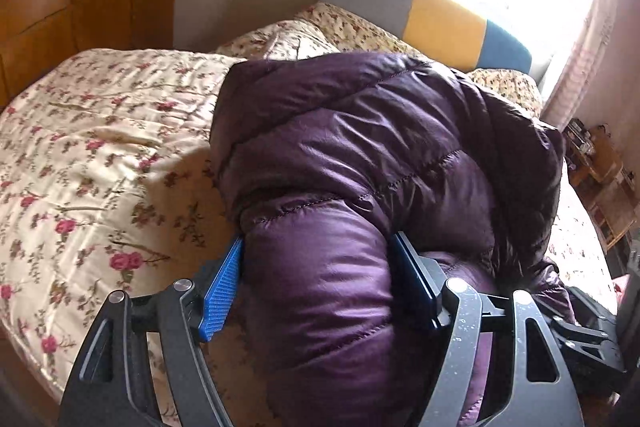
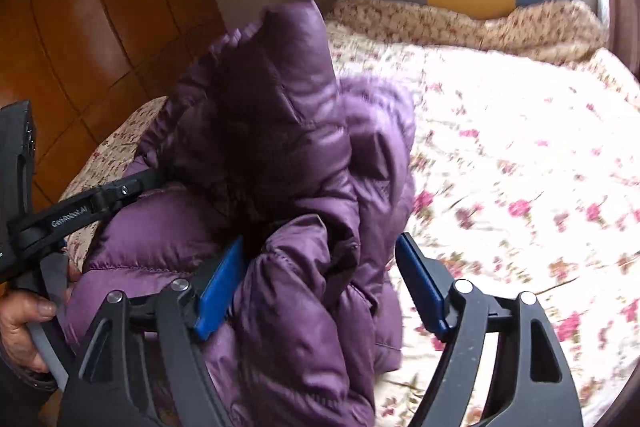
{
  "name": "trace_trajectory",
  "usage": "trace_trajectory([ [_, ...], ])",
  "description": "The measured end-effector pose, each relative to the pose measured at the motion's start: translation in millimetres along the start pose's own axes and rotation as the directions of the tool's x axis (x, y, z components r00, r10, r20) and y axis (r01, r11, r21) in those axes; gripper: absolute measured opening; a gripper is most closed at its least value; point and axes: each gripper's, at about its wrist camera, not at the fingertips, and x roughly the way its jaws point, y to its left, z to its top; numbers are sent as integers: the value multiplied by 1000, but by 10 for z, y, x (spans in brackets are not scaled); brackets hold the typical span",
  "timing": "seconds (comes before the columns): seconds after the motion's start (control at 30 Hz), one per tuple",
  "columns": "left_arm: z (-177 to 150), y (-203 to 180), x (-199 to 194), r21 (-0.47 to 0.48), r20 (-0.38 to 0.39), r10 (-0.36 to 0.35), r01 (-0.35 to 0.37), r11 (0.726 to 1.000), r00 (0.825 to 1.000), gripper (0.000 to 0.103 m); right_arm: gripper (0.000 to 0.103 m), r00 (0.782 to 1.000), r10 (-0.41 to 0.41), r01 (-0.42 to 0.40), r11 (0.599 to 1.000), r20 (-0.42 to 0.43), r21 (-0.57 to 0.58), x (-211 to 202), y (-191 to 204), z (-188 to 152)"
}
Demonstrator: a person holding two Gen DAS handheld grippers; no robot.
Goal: Fold large clothes
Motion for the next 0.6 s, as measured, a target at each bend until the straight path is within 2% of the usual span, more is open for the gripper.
trace_trajectory([
  [0.23,29,4,-77,8,24,18,-19,1000,1000,72,76,994,-74,77,997,83,-31,-306,174,60],
  [0.43,50,-12,-77,13,34,34,-34,999,999,72,51,985,-135,143,987,104,-72,-288,403,164],
  [0.6,53,-60,-68,32,42,37,-38,999,998,72,43,983,-159,164,985,90,-55,-232,519,256],
])
